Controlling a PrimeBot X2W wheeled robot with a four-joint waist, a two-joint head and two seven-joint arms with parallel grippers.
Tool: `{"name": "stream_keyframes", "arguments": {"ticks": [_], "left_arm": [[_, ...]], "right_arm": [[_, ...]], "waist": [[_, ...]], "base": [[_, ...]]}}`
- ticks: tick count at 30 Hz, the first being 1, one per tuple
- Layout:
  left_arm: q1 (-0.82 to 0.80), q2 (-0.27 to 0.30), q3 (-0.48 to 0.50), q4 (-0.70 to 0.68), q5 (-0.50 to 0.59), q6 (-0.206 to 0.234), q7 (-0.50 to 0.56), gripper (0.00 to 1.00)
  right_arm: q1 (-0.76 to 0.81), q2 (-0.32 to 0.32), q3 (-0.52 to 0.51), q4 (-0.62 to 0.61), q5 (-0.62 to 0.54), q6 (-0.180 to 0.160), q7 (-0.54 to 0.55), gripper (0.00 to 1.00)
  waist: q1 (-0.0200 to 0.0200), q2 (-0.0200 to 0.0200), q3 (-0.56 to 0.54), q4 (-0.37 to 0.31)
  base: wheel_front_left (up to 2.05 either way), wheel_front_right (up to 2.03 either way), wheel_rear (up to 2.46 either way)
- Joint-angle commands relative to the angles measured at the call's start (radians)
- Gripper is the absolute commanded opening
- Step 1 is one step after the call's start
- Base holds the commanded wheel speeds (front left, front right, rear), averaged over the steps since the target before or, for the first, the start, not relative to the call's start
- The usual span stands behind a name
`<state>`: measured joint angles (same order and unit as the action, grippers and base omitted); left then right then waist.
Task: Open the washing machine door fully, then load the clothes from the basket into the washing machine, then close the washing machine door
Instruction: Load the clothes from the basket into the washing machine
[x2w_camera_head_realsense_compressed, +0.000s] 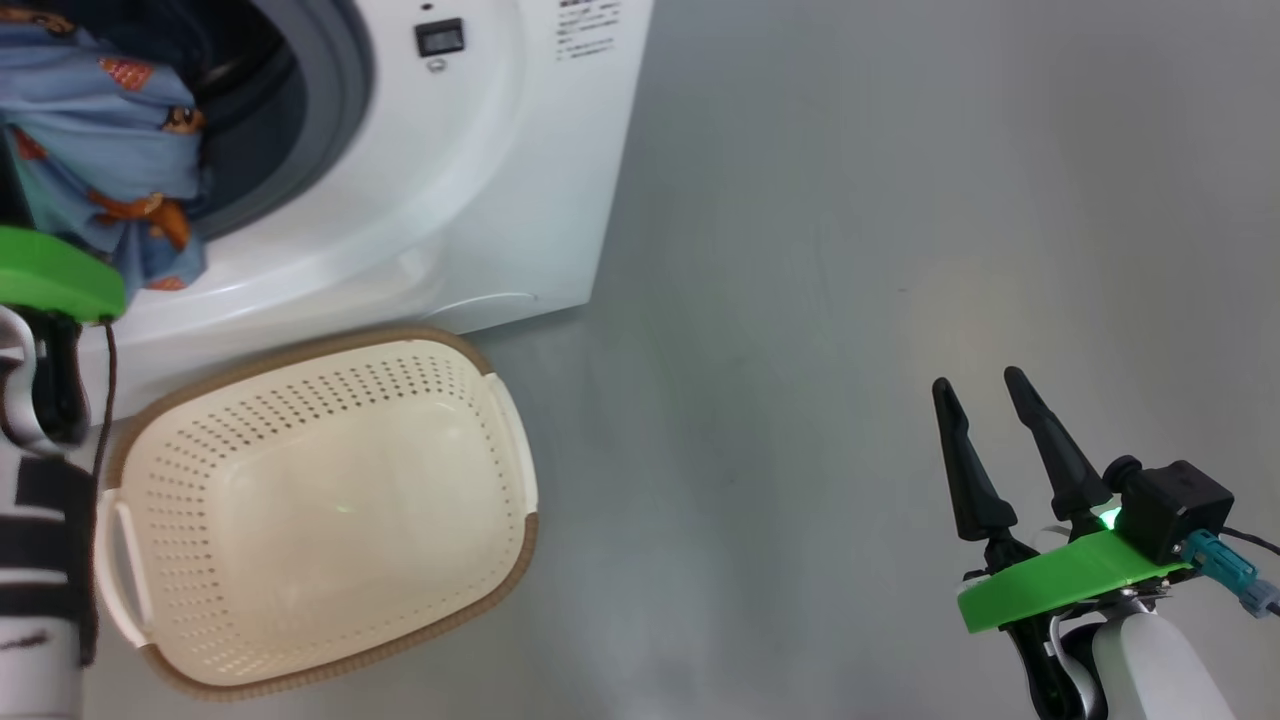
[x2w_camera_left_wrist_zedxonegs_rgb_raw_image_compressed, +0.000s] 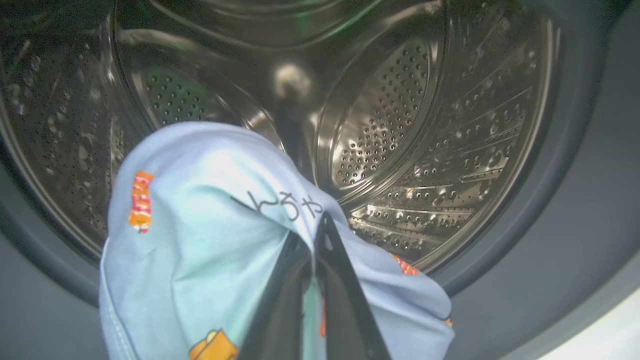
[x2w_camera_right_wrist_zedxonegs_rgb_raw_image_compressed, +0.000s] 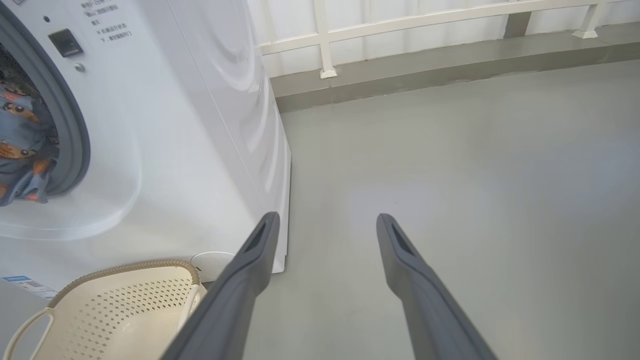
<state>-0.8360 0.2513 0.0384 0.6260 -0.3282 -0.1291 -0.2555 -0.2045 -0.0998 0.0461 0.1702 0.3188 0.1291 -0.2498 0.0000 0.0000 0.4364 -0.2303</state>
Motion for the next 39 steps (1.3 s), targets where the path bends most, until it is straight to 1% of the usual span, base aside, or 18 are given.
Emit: {"name": "stream_keyframes", "arguments": {"ticks": [1,4,8,12,17,19,20,21,22,23,31,39], "left_arm": [[-0.045,0.053,0.011,0.013,0.007,-0.001,-0.006,0.0],[-0.113,0.077,-0.015,0.109,0.002,-0.001,-0.006,0.0],[-0.194,0.114,-0.038,0.18,-0.005,-0.001,-0.006,0.0],[-0.258,0.15,-0.018,0.144,0.024,-0.002,-0.006,0.0],[-0.257,0.157,0.036,0.049,0.072,-0.002,-0.006,0.0],[-0.239,0.156,0.05,0.046,0.081,-0.002,-0.006,0.0],[-0.228,0.154,0.053,0.067,0.082,-0.002,-0.006,0.19],[-0.228,0.154,0.053,0.067,0.082,-0.002,-0.006,0.19],[-0.22,0.154,0.055,0.097,0.083,-0.002,-0.006,0.85],[-0.219,0.155,0.054,0.117,0.084,-0.002,-0.006,1.0],[-0.218,0.15,0.059,0.176,0.067,-0.002,-0.006,1.0],[-0.2,0.139,0.048,0.172,0.054,-0.002,-0.006,1.0]], "right_arm": [[-0.008,-0.003,0.023,-0.021,0.001,0.002,-0.012,1.0],[-0.013,0.002,0.03,-0.022,0.002,0.002,-0.012,1.0],[-0.017,0.008,0.042,-0.023,0.003,0.002,-0.012,1.0],[-0.025,0.014,0.052,-0.024,0.004,0.002,-0.012,1.0],[-0.032,0.02,0.059,-0.026,0.006,0.002,-0.012,1.0],[-0.033,0.022,0.06,-0.026,0.007,0.002,-0.012,1.0],[-0.032,0.024,0.061,-0.025,0.007,0.002,-0.012,1.0],[-0.032,0.024,0.061,-0.025,0.007,0.002,-0.012,1.0],[-0.032,0.025,0.063,-0.025,0.007,0.002,-0.012,1.0],[-0.031,0.026,0.064,-0.025,0.007,0.002,-0.012,1.0],[-0.032,0.032,0.067,-0.023,0.007,0.002,-0.012,1.0],[-0.038,0.031,0.067,-0.022,0.005,0.002,-0.012,1.0]], "waist": [[0.0,0.0,0.027,-0.03],[0.0,0.0,0.037,-0.048],[0.0,0.0,0.047,-0.068],[0.0,0.0,0.061,-0.084],[0.0,0.0,0.074,-0.1],[0.0,0.0,0.078,-0.105],[0.0,0.0,0.078,-0.106],[0.0,0.0,0.078,-0.106],[0.0,0.0,0.078,-0.108],[0.0,0.0,0.079,-0.109],[0.0,0.0,0.08,-0.104],[0.0,0.0,0.071,-0.092]], "base": [[0.0,0.0,0.0],[0.0,0.0,0.0],[0.0,0.0,0.0],[0.0,0.0,0.0],[0.0,0.0,0.0],[0.0,0.0,0.0],[0.0,0.0,0.0],[0.0,0.0,0.0],[0.0,0.0,0.0],[0.0,0.0,0.0],[0.0,0.0,0.0],[0.0,0.0,0.0]]}}
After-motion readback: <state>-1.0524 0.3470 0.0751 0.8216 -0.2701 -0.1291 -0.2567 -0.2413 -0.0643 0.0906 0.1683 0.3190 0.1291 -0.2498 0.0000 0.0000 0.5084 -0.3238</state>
